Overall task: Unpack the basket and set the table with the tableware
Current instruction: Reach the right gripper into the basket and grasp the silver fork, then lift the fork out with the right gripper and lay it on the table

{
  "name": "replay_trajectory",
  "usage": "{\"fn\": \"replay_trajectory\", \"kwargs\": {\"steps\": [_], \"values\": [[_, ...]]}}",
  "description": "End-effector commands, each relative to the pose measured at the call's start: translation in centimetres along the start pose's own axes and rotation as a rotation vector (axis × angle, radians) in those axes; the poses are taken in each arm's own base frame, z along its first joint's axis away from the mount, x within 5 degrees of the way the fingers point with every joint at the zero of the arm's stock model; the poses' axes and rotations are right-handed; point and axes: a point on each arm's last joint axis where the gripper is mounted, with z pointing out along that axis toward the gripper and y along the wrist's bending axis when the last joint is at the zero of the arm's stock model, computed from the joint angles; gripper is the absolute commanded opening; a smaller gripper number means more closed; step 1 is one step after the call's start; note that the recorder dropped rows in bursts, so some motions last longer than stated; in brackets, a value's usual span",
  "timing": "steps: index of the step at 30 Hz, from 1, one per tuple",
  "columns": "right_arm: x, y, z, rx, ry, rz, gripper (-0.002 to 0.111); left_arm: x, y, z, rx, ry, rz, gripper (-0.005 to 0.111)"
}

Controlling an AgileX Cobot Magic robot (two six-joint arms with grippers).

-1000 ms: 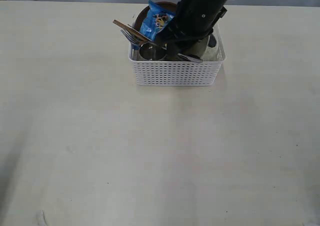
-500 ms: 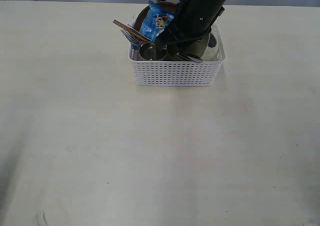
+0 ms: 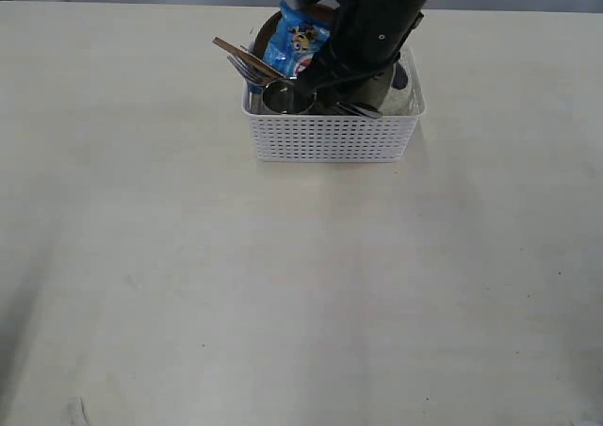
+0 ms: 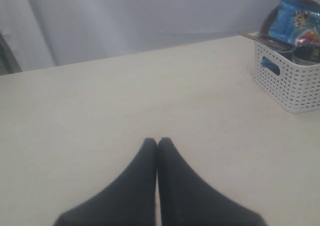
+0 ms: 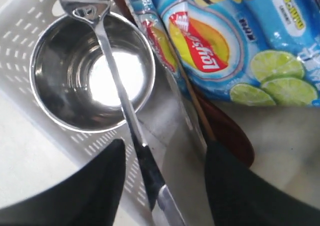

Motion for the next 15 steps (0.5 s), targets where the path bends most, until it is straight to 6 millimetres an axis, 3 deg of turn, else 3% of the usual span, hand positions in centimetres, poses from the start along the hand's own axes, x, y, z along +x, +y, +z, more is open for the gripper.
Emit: {"fn": "replay_trajectory", "kwargs": {"steps": [1, 9, 11, 15], "values": [[0.45, -0.01, 1.36, -0.013, 0.062, -0.013, 0.048, -0.02, -0.01, 0.0, 0.0, -0.01, -0.009, 0.0], [0.14, -0.16, 1.82, 0.0, 0.026, -0.012, 0.046, -0.02, -0.01, 0.0, 0.0, -0.01, -0.009, 0.0], [0.14, -0.16, 1.82, 0.0, 0.027, -0.012, 0.036, -0.02, -0.01, 0.0, 0.0, -0.01, -0.009, 0.0], [0.17, -0.26, 1.82, 0.01, 0.03, -0.033, 0.004, -0.02, -0.01, 0.0, 0.0, -0.01, -0.009, 0.0]]}}
